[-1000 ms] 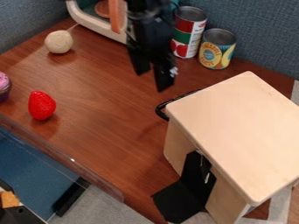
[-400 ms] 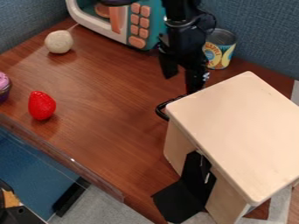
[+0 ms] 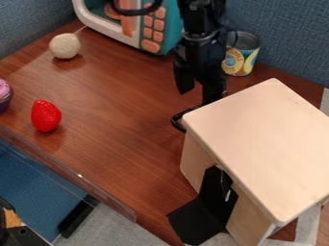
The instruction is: Pushed open the drawer
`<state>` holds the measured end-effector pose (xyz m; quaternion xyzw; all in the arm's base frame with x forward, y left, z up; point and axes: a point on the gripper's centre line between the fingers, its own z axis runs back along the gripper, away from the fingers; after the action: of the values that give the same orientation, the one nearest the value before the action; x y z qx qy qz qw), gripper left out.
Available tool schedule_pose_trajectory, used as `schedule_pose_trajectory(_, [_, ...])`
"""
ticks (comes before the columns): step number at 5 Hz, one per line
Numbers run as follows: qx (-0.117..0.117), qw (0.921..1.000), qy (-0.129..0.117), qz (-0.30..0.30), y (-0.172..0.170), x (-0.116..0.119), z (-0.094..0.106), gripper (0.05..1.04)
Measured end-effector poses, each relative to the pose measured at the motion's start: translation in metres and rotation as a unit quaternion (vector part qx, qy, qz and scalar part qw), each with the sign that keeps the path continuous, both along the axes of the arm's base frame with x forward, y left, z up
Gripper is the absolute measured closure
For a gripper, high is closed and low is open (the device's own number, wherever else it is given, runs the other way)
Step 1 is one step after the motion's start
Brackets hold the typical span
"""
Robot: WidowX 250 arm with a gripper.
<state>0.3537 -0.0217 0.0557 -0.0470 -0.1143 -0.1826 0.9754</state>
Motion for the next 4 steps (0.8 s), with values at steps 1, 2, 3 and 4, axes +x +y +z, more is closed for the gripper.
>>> schedule_pose_trajectory(1, [0.008, 0.9999, 0.006, -0.004, 0.002, -0.003, -0.009, 0.083])
schedule_pose_trajectory(2, [0.012, 0.9998, 0.016, -0.004, 0.003, -0.004, -0.018, 0.113])
schedule_pose_trajectory(3, [0.014, 0.9997, 0.020, 0.001, 0.004, -0.004, -0.024, 0.397])
schedule_pose_trajectory(4, [0.013, 0.9997, 0.018, 0.012, 0.005, -0.003, -0.025, 0.701])
